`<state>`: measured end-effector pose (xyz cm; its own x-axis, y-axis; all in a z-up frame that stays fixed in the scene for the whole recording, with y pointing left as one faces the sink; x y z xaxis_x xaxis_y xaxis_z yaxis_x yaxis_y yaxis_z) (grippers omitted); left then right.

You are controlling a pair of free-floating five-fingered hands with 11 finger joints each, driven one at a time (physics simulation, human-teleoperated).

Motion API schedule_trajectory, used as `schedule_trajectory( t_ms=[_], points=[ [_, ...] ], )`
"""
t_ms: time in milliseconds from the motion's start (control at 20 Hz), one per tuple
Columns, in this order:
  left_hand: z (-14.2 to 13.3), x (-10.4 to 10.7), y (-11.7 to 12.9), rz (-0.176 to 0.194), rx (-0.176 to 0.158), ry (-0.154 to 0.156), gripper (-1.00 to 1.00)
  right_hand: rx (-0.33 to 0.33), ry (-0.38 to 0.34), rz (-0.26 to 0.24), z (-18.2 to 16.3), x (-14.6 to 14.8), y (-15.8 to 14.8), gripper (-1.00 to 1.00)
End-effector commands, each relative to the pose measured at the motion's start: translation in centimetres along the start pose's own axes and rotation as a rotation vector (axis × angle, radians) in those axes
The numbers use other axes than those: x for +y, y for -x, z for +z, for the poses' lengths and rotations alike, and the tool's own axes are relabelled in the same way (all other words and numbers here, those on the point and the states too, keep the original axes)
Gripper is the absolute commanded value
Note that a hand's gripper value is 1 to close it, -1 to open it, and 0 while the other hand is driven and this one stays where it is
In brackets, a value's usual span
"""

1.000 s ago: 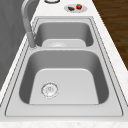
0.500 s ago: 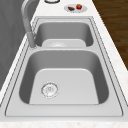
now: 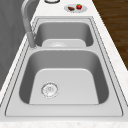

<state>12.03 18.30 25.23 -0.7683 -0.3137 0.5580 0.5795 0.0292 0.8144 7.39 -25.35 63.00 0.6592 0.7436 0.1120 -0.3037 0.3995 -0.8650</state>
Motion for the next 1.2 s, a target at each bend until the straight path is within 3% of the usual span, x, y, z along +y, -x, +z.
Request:
schedule_trajectory(
  t_ms=[0, 1150],
  points=[
    [0.0, 0.0, 0.0, 0.0, 0.0, 0.0, 0.0, 0.036, 0.021, -0.023, 0.0, 0.9, -2.4, -1.0],
    [0.0, 0.0, 0.0, 0.0, 0.0, 0.0, 0.0, 0.308, 0.062, -0.177, -1.8, 1.9, -15.0, -1.0]
  ],
)
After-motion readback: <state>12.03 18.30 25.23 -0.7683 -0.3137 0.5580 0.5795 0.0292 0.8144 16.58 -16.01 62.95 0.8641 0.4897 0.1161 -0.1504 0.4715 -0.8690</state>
